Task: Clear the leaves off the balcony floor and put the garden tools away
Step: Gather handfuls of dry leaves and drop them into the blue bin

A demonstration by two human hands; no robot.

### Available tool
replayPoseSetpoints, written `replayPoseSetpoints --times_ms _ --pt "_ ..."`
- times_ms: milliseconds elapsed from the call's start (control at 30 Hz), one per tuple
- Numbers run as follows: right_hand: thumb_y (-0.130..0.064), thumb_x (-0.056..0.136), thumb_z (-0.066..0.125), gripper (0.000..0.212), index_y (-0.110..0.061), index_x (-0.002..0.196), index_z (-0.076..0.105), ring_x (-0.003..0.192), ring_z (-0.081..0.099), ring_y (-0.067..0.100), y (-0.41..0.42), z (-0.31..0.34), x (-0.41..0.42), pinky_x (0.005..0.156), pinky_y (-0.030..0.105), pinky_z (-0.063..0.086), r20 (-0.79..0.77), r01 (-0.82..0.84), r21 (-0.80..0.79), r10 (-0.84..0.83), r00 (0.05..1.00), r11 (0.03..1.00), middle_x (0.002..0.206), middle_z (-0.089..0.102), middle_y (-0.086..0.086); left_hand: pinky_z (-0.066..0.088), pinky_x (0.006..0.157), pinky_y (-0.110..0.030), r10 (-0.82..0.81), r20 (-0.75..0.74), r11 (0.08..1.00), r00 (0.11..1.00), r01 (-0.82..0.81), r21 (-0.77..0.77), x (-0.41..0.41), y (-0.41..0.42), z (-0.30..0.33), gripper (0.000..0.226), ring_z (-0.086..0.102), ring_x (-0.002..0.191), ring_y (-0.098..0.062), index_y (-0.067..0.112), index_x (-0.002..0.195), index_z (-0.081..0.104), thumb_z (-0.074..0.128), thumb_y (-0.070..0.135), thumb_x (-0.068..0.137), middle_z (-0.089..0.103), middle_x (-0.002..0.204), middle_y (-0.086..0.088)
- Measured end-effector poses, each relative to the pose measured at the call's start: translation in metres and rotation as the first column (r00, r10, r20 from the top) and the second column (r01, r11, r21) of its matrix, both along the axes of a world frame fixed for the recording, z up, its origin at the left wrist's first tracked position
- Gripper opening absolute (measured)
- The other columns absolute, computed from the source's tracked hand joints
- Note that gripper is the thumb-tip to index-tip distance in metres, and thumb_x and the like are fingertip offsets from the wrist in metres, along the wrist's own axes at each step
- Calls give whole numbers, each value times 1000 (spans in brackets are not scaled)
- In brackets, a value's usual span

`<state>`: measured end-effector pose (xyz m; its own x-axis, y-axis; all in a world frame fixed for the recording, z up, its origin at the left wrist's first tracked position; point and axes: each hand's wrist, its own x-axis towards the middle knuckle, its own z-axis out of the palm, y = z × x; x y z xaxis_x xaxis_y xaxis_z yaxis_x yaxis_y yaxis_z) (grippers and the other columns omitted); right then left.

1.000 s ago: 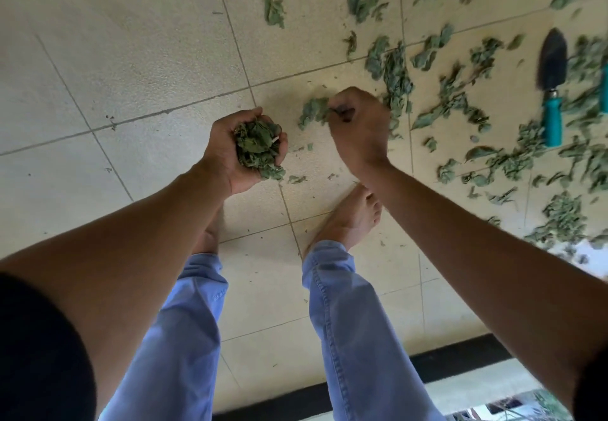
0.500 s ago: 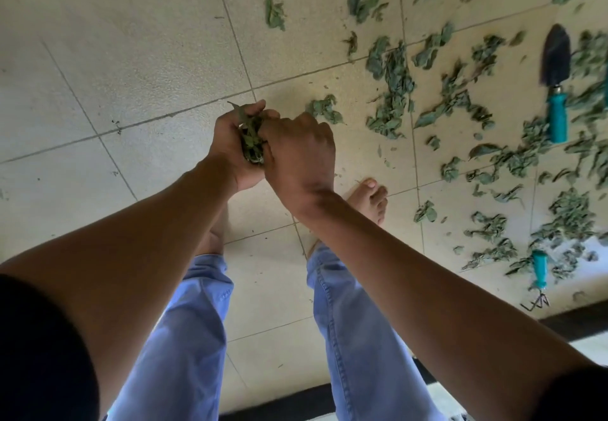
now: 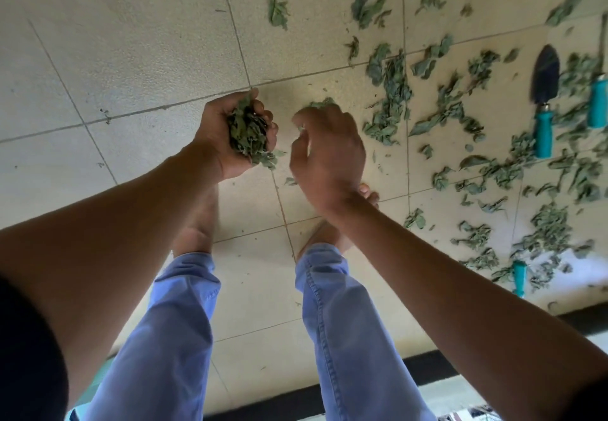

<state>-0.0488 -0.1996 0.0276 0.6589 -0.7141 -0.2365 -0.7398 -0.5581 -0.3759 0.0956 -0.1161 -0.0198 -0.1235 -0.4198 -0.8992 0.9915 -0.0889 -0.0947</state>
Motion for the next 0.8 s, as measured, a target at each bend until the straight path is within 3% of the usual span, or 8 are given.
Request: replayPoseSetpoints --times_ms 167,333,467,567,633,700,800 --pt "-33 93 67 36 -20 125 57 102 61 29 -33 -61 -5 67 33 52 -269 185 88 -155 951 979 121 58 8 52 65 -25 -13 10 1000 1000 13 -20 -3 12 -8 21 56 71 -18 13 69 63 69 27 84 57 76 -3" --pt "-4 90 60 33 -13 122 58 98 65 38 -38 -95 2 69 38 52 -316 244 82 -207 926 966 119 57 14 52 63 -25 -16 2 1000 1000 16 -11 -7 26 -15 18 55 71 -18 13 71 63 71 26 80 56 76 -3" --pt "-1 91 56 27 -12 114 66 101 67 31 -45 -98 -11 73 33 54 -337 340 143 -278 900 929 113 68 11 52 61 -24 -48 -2 999 999 48 24 -11 34 -17 19 56 71 -18 14 72 62 68 27 85 57 76 -3" --pt "-3 90 60 23 -17 105 72 93 70 20 -44 -79 -21 77 32 59 -212 437 207 -396 894 875 104 75 1 53 62 -24 -67 -2 997 998 67 33 -13 34 -13 22 56 71 -18 13 69 63 67 28 86 58 75 -4" --pt "-6 87 68 15 -18 95 73 77 67 7 -36 -53 -21 68 31 59 -51 445 260 -448 893 857 89 74 -7 53 62 -25 -80 0 996 997 80 44 -16 31 -9 23 57 71 -19 12 69 63 68 28 85 59 75 -5" --pt "-8 85 73 10 -18 90 72 69 64 -1 -23 -21 -16 64 28 58 80 410 378 -471 879 830 80 71 -13 54 62 -26 -98 3 993 995 98 61 -19 27 -8 21 57 74 -19 12 73 63 68 27 88 60 78 -5" --pt "-12 85 75 9 -18 92 71 71 66 2 6 24 -7 65 31 58 162 284 504 -413 896 816 82 71 -12 53 65 -29 -131 36 990 991 129 55 -23 17 -2 20 61 77 -21 13 77 66 67 29 89 63 82 -4"
